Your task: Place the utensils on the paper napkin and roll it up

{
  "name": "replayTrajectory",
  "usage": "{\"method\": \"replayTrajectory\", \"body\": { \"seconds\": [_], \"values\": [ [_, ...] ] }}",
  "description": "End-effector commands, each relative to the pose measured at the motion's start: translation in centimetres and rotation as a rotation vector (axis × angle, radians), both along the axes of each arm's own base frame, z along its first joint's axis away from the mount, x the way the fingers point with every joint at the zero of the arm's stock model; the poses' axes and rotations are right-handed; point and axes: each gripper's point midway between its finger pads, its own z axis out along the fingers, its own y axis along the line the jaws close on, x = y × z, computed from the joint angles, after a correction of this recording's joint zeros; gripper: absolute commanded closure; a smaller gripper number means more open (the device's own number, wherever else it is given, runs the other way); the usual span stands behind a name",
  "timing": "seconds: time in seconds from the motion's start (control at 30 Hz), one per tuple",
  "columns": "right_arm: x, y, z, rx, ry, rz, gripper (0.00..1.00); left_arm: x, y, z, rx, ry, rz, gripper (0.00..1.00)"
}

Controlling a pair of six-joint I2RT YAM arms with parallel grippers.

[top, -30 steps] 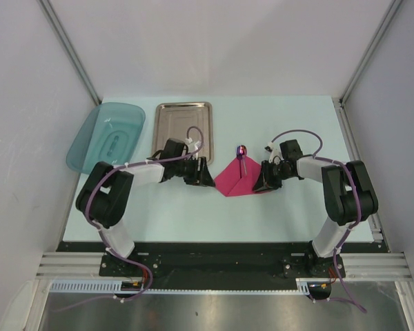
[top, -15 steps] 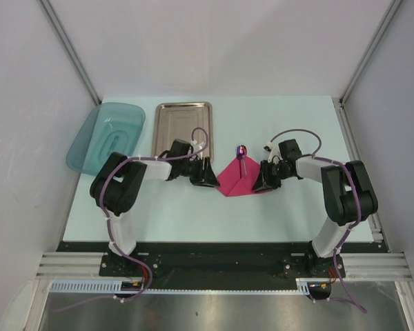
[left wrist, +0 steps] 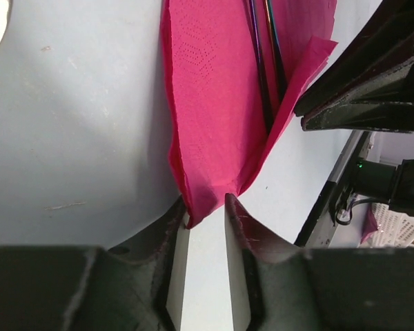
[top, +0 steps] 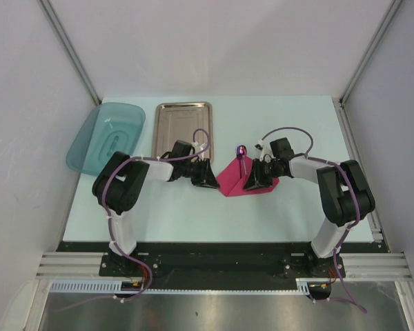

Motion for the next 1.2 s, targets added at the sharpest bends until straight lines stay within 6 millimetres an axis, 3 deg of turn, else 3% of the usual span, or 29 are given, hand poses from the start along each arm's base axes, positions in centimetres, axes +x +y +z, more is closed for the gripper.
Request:
{"method": "replayTrajectory", "body": {
  "seconds": [0.0, 0.33, 0.67, 1.0, 1.17],
  "values": [
    [2.4, 1.4, 1.1, 0.037, -0.062, -0.002, 0.75, 0.3, -1.1, 1.3, -0.047, -0.023, -0.022, 0.71],
    [2.9, 1.6, -0.9, -0.007, -0.030, -0.014, 0.78, -0.6, -3.3, 4.0, -0.134, -0.043, -0.091, 0.89],
    [2.9, 1.4, -1.4, -0.033, -0.019, -0.019, 0.79, 0.2, -6.8, 6.9, -0.237, -0.057, -0.122, 0.93],
    [2.7, 1.4, -1.5, -0.031, -0.015, -0.015, 0.79, -0.3, -9.8, 6.7, -0.289, -0.036, -0.149, 0.96],
    [3.1, 1.4, 0.0, -0.005, -0.033, -0.022, 0.78, -0.1, -10.4, 5.7, -0.287, -0.030, -0.142, 0.96]
  ]
}}
